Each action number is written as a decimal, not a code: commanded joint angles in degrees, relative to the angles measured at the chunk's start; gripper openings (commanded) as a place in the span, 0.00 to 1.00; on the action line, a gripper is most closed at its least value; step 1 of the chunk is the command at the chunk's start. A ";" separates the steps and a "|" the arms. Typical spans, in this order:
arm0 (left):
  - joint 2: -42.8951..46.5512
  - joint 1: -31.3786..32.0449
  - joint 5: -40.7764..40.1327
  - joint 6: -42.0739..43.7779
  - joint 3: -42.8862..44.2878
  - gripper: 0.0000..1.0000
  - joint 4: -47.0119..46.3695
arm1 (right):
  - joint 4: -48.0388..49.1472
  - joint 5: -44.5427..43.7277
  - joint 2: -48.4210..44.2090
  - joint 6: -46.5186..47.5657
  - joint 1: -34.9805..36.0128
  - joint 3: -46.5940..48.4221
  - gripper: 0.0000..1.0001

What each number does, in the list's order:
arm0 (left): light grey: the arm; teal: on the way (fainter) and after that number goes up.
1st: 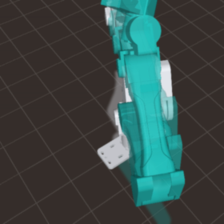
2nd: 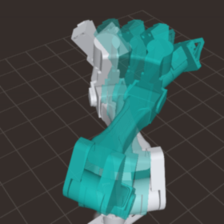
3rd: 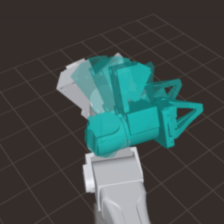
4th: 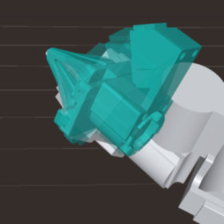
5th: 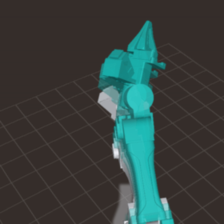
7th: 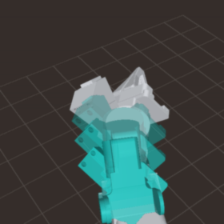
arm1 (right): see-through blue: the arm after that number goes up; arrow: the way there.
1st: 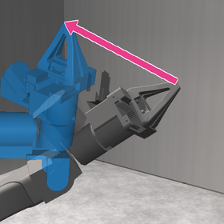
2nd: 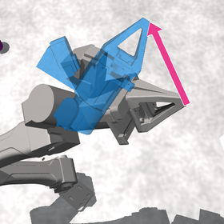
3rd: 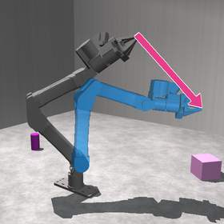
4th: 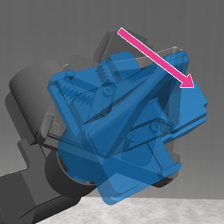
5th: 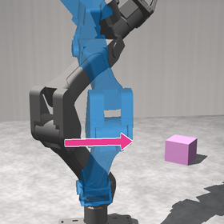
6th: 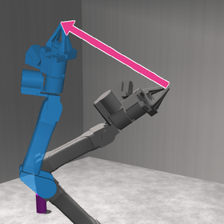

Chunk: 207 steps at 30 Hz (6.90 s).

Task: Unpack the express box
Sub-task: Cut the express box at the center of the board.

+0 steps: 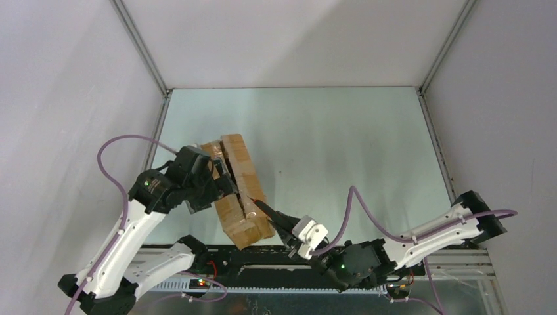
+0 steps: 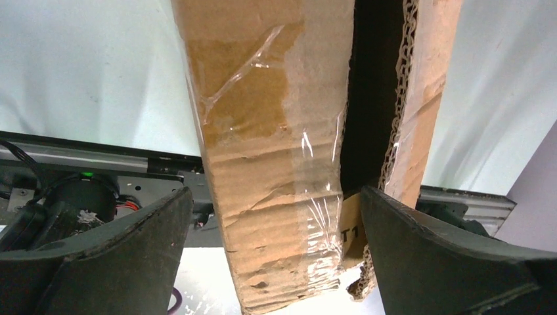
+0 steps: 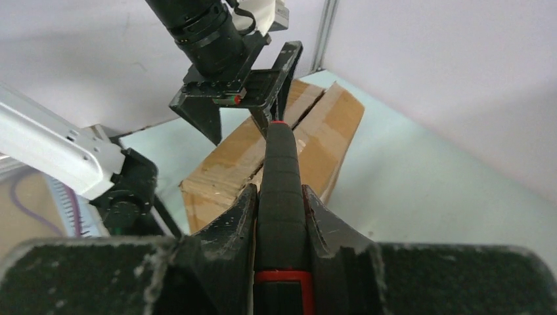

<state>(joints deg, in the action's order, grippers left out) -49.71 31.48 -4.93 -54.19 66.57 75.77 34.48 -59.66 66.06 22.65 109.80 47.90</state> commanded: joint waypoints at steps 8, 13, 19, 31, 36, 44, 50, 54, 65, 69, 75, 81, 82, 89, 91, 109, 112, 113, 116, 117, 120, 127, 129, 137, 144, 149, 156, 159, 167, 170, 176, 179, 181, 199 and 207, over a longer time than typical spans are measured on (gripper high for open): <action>-0.56 6.05 -1.76 -6.30 -2.40 0.97 0.68 | -34.15 1.57 -13.36 -56.95 -0.64 2.14 0.00; -0.29 7.25 -0.85 -8.63 -5.67 0.92 0.42 | -41.97 3.27 -12.99 -68.94 -1.56 2.11 0.00; -0.48 8.18 -0.06 -10.92 -4.22 0.76 0.42 | -41.24 7.30 -14.33 -81.94 -4.14 -3.14 0.00; -0.31 8.30 0.32 -15.03 -0.71 0.58 -3.16 | -26.17 8.59 -16.25 -90.75 -8.55 -12.20 0.00; 0.42 8.50 -0.21 -16.52 -1.10 0.58 -5.56 | -24.49 7.04 -15.48 -93.53 -8.50 -12.88 0.00; 0.92 8.77 -0.96 -17.58 -1.31 0.59 -6.49 | -19.30 2.28 -16.31 -97.46 -7.11 -16.70 0.00; 1.72 8.86 -0.82 -18.07 -2.23 0.58 -7.07 | -15.71 -0.46 -14.83 -98.97 -6.78 -18.27 0.00; 2.05 8.86 -0.83 -18.04 -2.49 0.58 -7.18 | -9.37 -1.92 -14.69 -95.16 -5.42 -19.59 0.00; 2.37 9.15 -0.75 -18.56 -2.98 0.57 -7.62 | -5.97 -2.04 -11.59 -94.33 -5.39 -19.34 0.00; 2.21 9.50 -0.83 -18.59 -3.00 0.57 -7.56 | -4.87 -0.33 -10.39 -94.23 -6.87 -19.28 0.00; 2.72 9.82 -1.58 -19.69 -3.05 0.57 -8.90 | -9.64 6.73 -8.10 -97.18 -9.42 -16.88 0.00; 4.29 9.80 -2.73 -21.93 -4.14 0.57 -11.58 | -18.17 7.30 -8.36 -102.58 -9.05 -16.15 0.00; 4.42 9.83 -2.87 -22.16 -4.35 0.57 -11.67 | -19.12 7.24 -8.20 -103.11 -9.03 -16.15 0.00; 6.06 9.78 -2.31 -24.10 -6.13 0.56 -13.58 | -21.34 8.27 -6.97 -104.76 -9.88 -16.06 0.00; 6.11 9.86 -2.13 -24.09 -5.95 0.56 -13.28 | -23.42 8.18 -6.91 -105.79 -10.36 -16.08 0.00; 6.75 9.91 0.41 -24.47 -7.77 0.55 -12.08 | -21.96 4.60 -7.01 -95.70 -12.06 -16.95 0.00; 6.93 9.91 0.30 -24.29 -7.93 0.55 -11.85 | -20.66 5.59 -7.57 -95.33 -12.73 -18.20 0.00; 7.15 9.89 0.30 -24.38 -8.19 0.55 -12.15 | -21.05 5.35 -7.73 -95.48 -12.65 -18.27 0.00; 7.35 9.87 0.57 -24.65 -8.84 0.54 -12.42 | -22.28 4.73 -8.60 -95.43 -13.05 -18.72 0.00; 7.14 9.84 0.76 -24.53 -8.86 0.54 -11.95 | -22.43 4.51 -8.97 -95.12 -13.18 -18.92 0.00; 7.27 9.91 1.14 -24.62 -9.82 0.53 -11.50 | -22.79 3.90 -10.58 -94.44 -13.95 -19.71 0.00; 7.66 9.89 1.15 -24.99 -10.49 0.53 -11.89 | -20.53 4.87 -11.62 -91.90 -14.70 -20.65 0.00; 7.32 9.90 1.23 -24.78 -10.41 0.53 -11.87 | -20.82 5.21 -11.48 -91.62 -14.91 -20.63 0.00; 6.47 9.87 1.77 -23.17 -8.78 0.59 -11.47 | -21.81 7.04 -12.49 -90.94 -17.05 -21.62 0.00; 5.65 9.91 2.22 -24.24 -9.46 0.70 -12.26 | -18.02 9.64 -9.63 -88.83 -17.04 -21.38 0.00; 6.02 9.91 0.74 -25.36 -8.86 0.67 -12.49 | -17.55 12.17 -9.19 -88.74 -16.63 -21.44 0.00; 7.82 9.83 -0.76 -26.65 -8.85 0.63 -13.02 | -20.22 11.80 -14.63 -90.01 -15.14 -24.39 0.00; 8.60 9.86 -1.16 -27.32 -9.28 0.60 -13.38 | -19.85 12.04 -16.92 -88.81 -14.76 -25.17 0.00; 8.30 9.85 -0.83 -27.85 -9.70 0.57 -14.85 | -14.09 17.62 -14.88 -88.20 -15.36 -24.95 0.00; 7.97 9.90 -0.86 -27.55 -9.52 0.57 -14.26 | -16.95 15.98 -15.22 -90.65 -15.09 -23.99 0.00; 7.92 9.89 -0.65 -27.62 -9.86 0.56 -14.98 | -18.21 14.44 -15.77 -89.79 -14.54 -22.76 0.00; 8.39 9.87 -0.78 -27.87 -9.96 0.56 -15.76 | -21.22 12.96 -14.67 -91.60 -13.75 -22.06 0.00; 8.40 9.88 -0.76 -27.97 -9.88 0.56 -15.74 | -21.91 12.41 -14.16 -91.69 -13.72 -21.99 0.00; 12.01 9.89 -3.69 -30.87 -11.53 0.52 -15.14 | -19.33 18.19 -15.49 -88.80 -12.56 -22.80 0.00; 12.27 9.89 -4.35 -31.38 -11.87 0.52 -14.93 | -18.08 20.48 -16.05 -89.93 -12.55 -23.03 0.00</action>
<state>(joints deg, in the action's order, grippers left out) -38.83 41.41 -7.35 -82.06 55.07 68.23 20.62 -42.26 49.89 -68.51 96.64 26.02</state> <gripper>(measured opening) 0.699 0.252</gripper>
